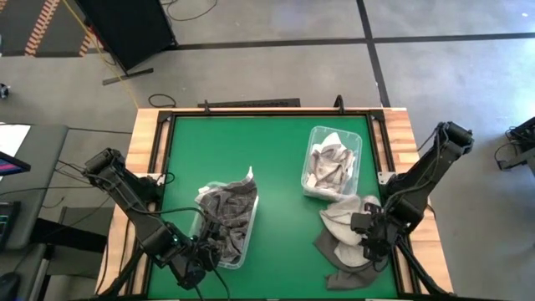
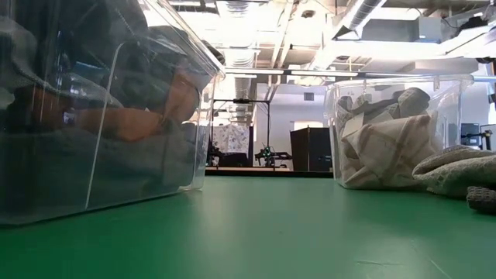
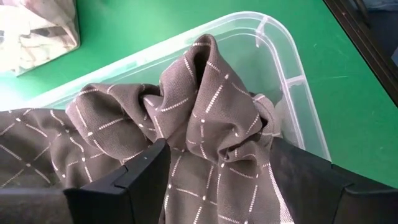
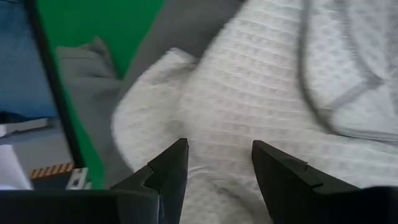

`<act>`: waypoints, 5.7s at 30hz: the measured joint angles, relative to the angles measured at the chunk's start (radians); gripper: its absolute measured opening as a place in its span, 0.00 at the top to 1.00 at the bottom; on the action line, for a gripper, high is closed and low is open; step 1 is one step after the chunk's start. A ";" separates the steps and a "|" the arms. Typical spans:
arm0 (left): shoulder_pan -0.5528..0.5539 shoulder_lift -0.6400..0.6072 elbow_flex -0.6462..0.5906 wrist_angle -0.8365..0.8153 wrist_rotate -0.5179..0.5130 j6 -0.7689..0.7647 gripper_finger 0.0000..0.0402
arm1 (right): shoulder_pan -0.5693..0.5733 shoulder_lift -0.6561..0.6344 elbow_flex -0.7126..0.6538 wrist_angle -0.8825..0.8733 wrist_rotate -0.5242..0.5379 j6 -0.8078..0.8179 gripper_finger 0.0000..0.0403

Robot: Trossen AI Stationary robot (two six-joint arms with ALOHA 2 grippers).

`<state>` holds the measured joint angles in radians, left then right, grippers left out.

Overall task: Sort towels by color in basket
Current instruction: Put the gray towel into the top transparent bin

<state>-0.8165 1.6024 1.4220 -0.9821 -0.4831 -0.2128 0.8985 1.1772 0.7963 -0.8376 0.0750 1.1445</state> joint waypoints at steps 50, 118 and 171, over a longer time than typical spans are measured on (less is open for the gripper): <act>0.040 0.000 0.000 0.009 0.001 -0.002 0.34 | -0.082 0.249 0.319 -0.389 0.275 -0.340 0.94; 0.039 0.000 0.000 0.008 0.001 -0.029 0.34 | -0.413 0.172 0.748 -0.220 0.466 -0.924 0.93; 0.037 0.000 0.000 0.005 0.001 -0.028 0.34 | -1.173 0.119 0.149 0.085 0.298 -0.984 0.93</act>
<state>-0.7792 1.6028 1.4220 -0.9775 -0.4820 -0.2405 -0.2741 1.2957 0.9457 -0.7523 0.3734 0.1609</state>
